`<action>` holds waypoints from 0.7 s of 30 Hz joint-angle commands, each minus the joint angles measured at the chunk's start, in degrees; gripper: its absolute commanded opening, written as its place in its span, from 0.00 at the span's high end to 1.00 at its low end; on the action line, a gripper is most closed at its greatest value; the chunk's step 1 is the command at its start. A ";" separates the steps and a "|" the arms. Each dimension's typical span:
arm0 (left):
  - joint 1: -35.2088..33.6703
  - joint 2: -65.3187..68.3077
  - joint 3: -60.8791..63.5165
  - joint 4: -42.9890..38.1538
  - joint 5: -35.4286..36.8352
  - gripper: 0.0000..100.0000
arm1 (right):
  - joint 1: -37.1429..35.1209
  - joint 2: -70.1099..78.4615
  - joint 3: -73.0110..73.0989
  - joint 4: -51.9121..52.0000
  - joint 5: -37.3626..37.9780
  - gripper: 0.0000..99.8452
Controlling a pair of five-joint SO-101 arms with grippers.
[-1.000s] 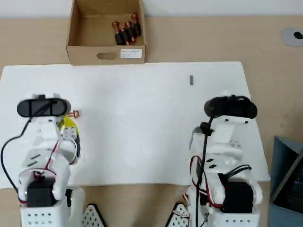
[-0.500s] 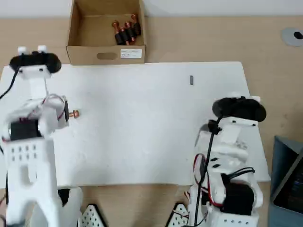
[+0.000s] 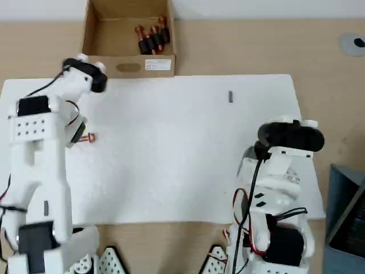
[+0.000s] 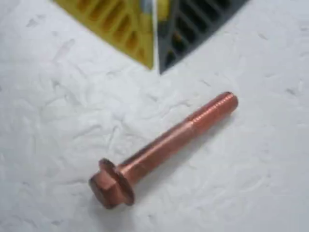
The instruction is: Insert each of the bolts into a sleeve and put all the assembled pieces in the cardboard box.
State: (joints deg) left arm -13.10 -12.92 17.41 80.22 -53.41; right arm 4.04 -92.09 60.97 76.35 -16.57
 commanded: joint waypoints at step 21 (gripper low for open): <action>-2.11 26.42 -23.91 14.68 -30.77 0.91 | 0.57 -0.40 -0.13 -1.14 0.26 0.99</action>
State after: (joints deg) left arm -16.44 13.45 -3.69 94.37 -82.95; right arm 4.04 -92.09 60.97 76.35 -16.57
